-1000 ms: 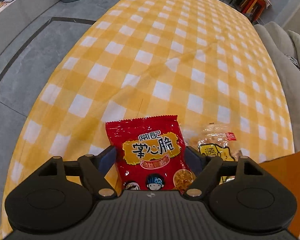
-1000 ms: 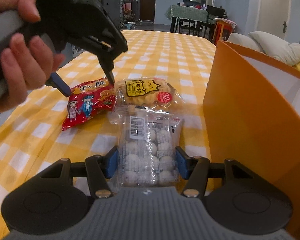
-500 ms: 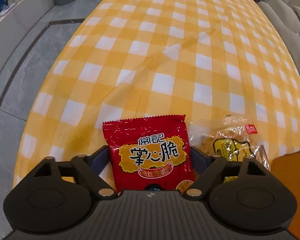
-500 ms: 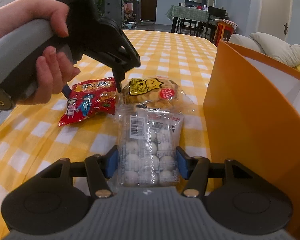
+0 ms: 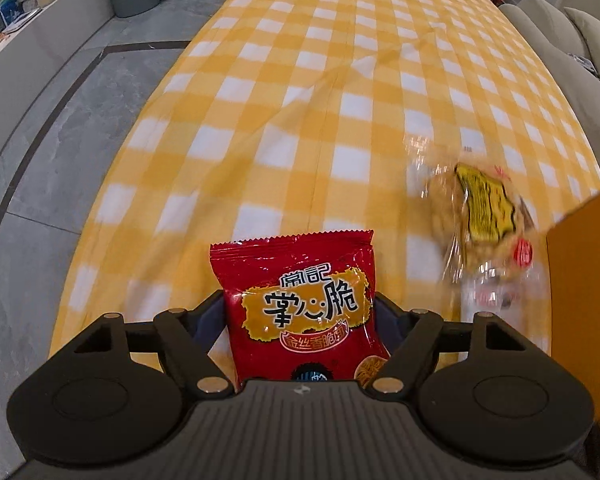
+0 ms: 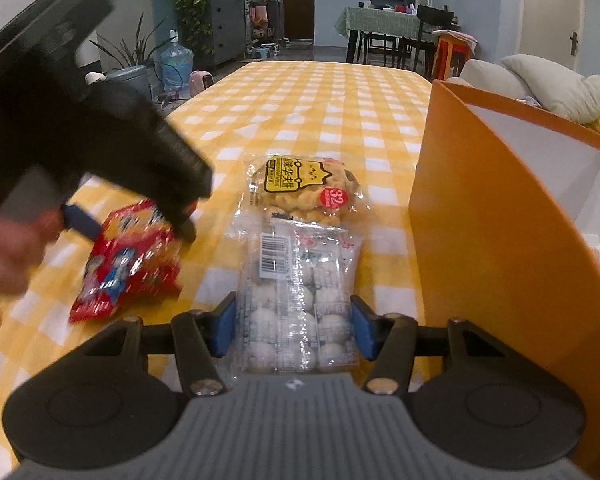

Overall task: Organize snacks
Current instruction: 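Grasp the red snack bag with the left tool while the right tool holds the white-ball pack, then carry the white-ball pack into the box and open the right tool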

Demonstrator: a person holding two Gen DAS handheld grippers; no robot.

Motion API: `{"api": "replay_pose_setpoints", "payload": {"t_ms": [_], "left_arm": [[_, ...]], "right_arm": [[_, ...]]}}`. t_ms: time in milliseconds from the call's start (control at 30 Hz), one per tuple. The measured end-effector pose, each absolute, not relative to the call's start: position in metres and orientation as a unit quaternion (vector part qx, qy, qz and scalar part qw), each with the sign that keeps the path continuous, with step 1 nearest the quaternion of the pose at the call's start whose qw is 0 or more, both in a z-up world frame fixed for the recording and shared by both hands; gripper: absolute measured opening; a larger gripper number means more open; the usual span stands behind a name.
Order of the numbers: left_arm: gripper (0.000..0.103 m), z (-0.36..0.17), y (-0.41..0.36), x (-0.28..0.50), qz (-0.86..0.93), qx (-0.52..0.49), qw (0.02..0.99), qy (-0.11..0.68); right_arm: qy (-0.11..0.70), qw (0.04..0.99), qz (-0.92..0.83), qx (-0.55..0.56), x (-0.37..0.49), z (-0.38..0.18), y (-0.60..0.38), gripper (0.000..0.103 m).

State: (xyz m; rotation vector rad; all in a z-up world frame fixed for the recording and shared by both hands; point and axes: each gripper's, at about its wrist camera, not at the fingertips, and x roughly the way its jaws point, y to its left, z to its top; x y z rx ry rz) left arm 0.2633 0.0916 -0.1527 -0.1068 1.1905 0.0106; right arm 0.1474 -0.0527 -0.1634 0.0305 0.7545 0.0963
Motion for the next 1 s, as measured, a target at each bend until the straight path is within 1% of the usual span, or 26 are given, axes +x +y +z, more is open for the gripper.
{"api": "replay_pose_setpoints", "payload": {"t_ms": [333,467,633,900,1000], "left_arm": [[0.086,-0.15,0.102,0.212,0.017,-0.083,0.83,0.551],[0.086,-0.15,0.102,0.193,0.016,-0.081,0.843,0.532],[0.084,-0.145,0.112,0.189,0.015,-0.116,0.84,0.53],[0.084,-0.109,0.123,0.172,-0.001,-0.159,0.86,0.484],[0.084,-0.092,0.127,0.167,-0.004,-0.191,0.864,0.465]], "right_arm": [[0.359,0.931,0.053,0.042,0.139,-0.149,-0.058,0.055],[0.358,0.931,0.057,0.048,0.135,-0.144,-0.06,0.055],[0.35,0.933,0.062,0.051,0.127,-0.135,-0.06,0.055],[0.325,0.94,0.071,0.068,0.113,-0.107,-0.064,0.055],[0.32,0.938,0.08,0.108,0.109,-0.094,-0.073,0.055]]}}
